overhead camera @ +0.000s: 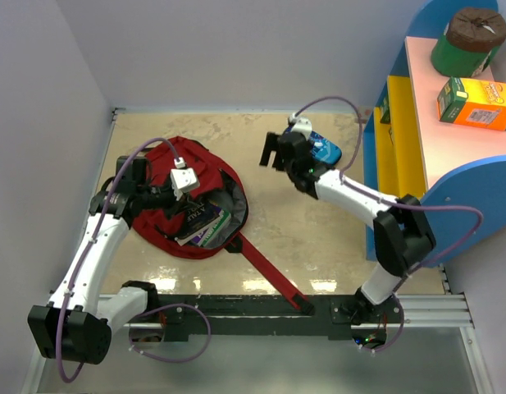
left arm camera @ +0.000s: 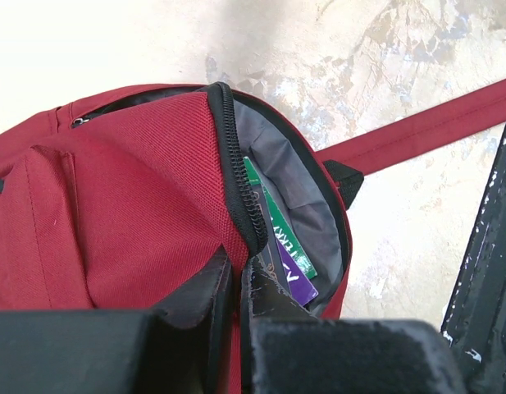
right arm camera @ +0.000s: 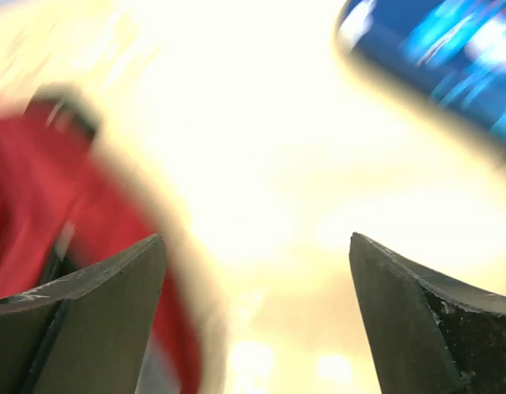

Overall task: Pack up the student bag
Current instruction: Move the stationery to the center of the board.

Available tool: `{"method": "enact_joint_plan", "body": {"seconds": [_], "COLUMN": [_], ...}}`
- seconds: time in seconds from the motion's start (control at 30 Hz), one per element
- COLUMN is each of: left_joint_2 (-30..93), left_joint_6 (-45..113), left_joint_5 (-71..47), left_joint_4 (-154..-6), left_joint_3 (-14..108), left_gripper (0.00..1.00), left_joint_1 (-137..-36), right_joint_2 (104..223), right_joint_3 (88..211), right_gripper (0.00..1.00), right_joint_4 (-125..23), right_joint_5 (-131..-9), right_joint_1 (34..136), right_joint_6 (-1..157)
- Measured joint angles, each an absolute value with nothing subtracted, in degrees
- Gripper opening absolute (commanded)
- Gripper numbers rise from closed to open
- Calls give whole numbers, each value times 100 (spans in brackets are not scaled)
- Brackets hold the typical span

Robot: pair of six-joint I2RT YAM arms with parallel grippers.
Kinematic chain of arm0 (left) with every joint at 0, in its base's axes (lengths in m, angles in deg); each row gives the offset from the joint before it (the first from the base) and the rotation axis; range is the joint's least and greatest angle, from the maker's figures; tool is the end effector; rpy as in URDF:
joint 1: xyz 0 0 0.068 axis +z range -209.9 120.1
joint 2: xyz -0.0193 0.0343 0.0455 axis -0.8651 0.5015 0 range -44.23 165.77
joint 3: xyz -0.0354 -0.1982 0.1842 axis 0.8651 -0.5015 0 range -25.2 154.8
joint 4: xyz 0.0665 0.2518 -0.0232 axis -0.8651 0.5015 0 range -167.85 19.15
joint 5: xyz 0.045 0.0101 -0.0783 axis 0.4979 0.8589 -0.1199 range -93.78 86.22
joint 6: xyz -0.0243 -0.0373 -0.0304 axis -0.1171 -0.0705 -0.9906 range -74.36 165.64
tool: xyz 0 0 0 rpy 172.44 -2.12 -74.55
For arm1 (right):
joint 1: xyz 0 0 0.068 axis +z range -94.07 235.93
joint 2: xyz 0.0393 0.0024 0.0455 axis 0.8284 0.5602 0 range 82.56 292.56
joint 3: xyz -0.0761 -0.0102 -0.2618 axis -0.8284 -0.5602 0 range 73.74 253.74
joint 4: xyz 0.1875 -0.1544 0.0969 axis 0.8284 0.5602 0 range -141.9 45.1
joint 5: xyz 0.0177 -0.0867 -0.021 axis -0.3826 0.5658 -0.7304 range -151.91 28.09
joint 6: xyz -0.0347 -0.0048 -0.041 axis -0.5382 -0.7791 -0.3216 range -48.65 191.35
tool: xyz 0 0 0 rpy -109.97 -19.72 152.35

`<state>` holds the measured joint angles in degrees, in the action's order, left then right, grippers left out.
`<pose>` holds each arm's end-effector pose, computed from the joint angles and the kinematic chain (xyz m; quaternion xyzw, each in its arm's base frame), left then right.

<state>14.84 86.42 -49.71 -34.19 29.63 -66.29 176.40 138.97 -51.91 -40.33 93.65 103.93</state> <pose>0.1951 -0.0476 0.3084 0.4723 0.7314 -0.2502 0.4235 0.3051 0.2194 0.2610 0.0576 0.8481 0.1571 0.5027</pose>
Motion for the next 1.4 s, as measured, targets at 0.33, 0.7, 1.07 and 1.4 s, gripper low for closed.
{"method": "enact_joint_plan", "body": {"seconds": [0.33, 0.7, 1.07, 1.4], "left_joint_2": [1543, 1678, 1796, 1886], "left_joint_6": [8644, 8646, 8731, 8731], "left_joint_5": [-5011, -5074, -5037, -4991], "left_joint_4": [-3498, -3647, -3655, -3664], "left_joint_3": [2928, 2812, 2740, 2740], "left_gripper": [0, 0, 0, 0], "left_joint_1": [-6629, -6631, -6631, -6629], "right_joint_2": [20471, 22165, 22595, 22934], "right_joint_3": [17231, 19206, 19655, 20186], "right_gripper": [99, 99, 99, 99], "right_joint_4": [-4194, -3602, -3641, -3466], "right_joint_5": [-2674, -1519, -1775, -3202], "right_joint_1": [8235, 7931, 7655, 7218], "right_joint_6": [9833, 10264, 10310, 10697]}}
